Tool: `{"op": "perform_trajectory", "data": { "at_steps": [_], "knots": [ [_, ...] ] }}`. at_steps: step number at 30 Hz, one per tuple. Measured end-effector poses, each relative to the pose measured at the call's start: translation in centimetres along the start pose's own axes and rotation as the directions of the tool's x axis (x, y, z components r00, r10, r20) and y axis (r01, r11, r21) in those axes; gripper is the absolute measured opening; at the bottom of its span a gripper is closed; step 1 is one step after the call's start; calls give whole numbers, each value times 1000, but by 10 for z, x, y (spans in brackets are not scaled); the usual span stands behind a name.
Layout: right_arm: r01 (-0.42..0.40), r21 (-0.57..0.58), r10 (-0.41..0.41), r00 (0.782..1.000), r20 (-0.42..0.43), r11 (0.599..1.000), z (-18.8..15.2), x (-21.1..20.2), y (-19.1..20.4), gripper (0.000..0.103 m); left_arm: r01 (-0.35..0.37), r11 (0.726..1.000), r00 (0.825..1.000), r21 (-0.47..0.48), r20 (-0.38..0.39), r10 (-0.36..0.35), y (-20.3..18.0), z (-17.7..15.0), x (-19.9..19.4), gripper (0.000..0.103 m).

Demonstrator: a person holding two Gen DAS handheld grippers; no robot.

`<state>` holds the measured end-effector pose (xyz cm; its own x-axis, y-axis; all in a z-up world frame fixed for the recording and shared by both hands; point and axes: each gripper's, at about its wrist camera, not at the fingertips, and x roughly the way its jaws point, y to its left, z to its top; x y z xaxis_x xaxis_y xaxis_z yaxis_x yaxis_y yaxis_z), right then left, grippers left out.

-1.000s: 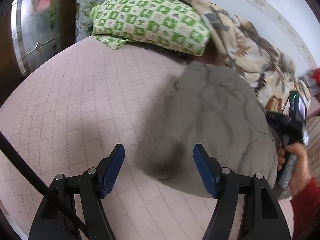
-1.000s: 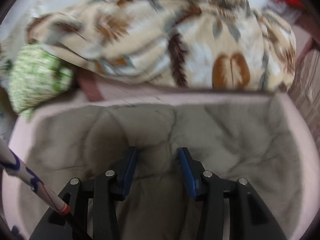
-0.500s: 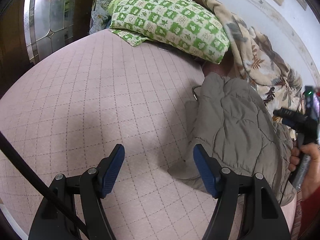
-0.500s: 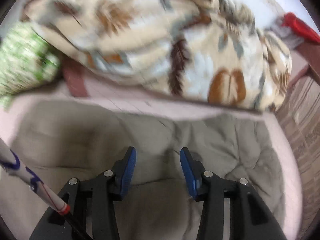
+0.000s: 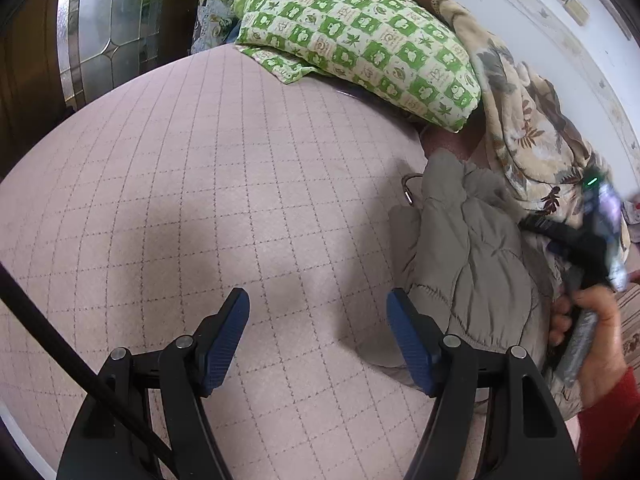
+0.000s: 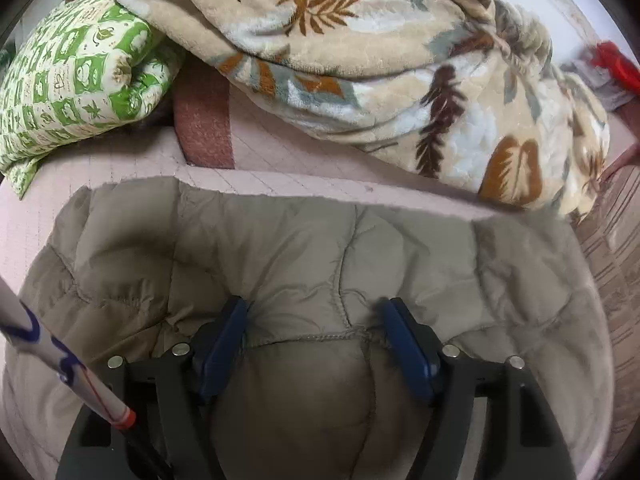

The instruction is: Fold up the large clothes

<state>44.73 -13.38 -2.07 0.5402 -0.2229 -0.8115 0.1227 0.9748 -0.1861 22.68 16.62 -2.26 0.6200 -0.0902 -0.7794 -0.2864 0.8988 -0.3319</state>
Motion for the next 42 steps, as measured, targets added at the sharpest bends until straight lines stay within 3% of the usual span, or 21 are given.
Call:
{"op": "perform_trajectory", "data": {
  "at_steps": [4, 8, 10, 15, 18, 21, 24, 27, 29, 32, 33, 37, 38, 42],
  "knots": [
    [-85, 7, 84, 991, 105, 996, 12, -46, 6, 75, -7, 1000, 1000, -5, -7, 7, 0, -2, 2, 70],
    [-132, -68, 138, 986, 91, 989, 20, -53, 46, 75, -23, 1000, 1000, 5, -10, 23, -3, -5, 5, 70],
    [-123, -113, 130, 990, 55, 986, 19, -39, 70, 74, -25, 1000, 1000, 5, -10, 25, -2, -4, 5, 70],
    [-5, -179, -8, 997, -73, 984, 14, 22, 106, 80, -23, 1000, 1000, -4, -8, 23, 1, 0, 7, 70],
    [-3, -175, -5, 999, -46, 985, 13, 16, 105, 80, -24, 999, 999, -21, -23, 24, 6, 1, 9, 70],
    [-79, -139, 89, 994, 68, 987, 8, -31, 94, 79, -18, 999, 999, -38, -33, 16, 9, 1, 9, 70],
    [-220, -134, 237, 963, 125, 966, -15, -86, 78, 80, -26, 999, 999, -43, -21, 25, 10, 1, 7, 70],
    [-299, -138, 317, 938, 140, 944, -52, -117, 67, 80, -37, 999, 999, -35, -18, 36, 8, -1, 6, 70],
    [-283, -145, 301, 945, 123, 948, -72, -114, 69, 80, -44, 999, 999, -22, -12, 44, 4, -2, 5, 70],
    [-234, -178, 244, 969, 35, 956, -92, -73, 78, 80, -62, 998, 998, 12, 8, 62, -3, -4, 1, 70],
    [-220, -211, 236, 970, 52, 952, -95, -71, 80, 80, -66, 998, 998, 18, 14, 66, -4, -4, -1, 70],
    [-289, -186, 310, 946, 95, 939, -81, -102, 53, 79, -75, 997, 997, 35, 22, 74, -8, -4, 0, 70],
    [-274, -175, 296, 948, 119, 946, -77, -108, 41, 79, -76, 996, 997, 37, 13, 76, -9, -4, 3, 70],
    [-66, -77, 80, 978, 190, 995, -49, -99, -34, 79, -73, 997, 997, 37, -3, 73, -9, -6, 6, 70]
  ]
}}
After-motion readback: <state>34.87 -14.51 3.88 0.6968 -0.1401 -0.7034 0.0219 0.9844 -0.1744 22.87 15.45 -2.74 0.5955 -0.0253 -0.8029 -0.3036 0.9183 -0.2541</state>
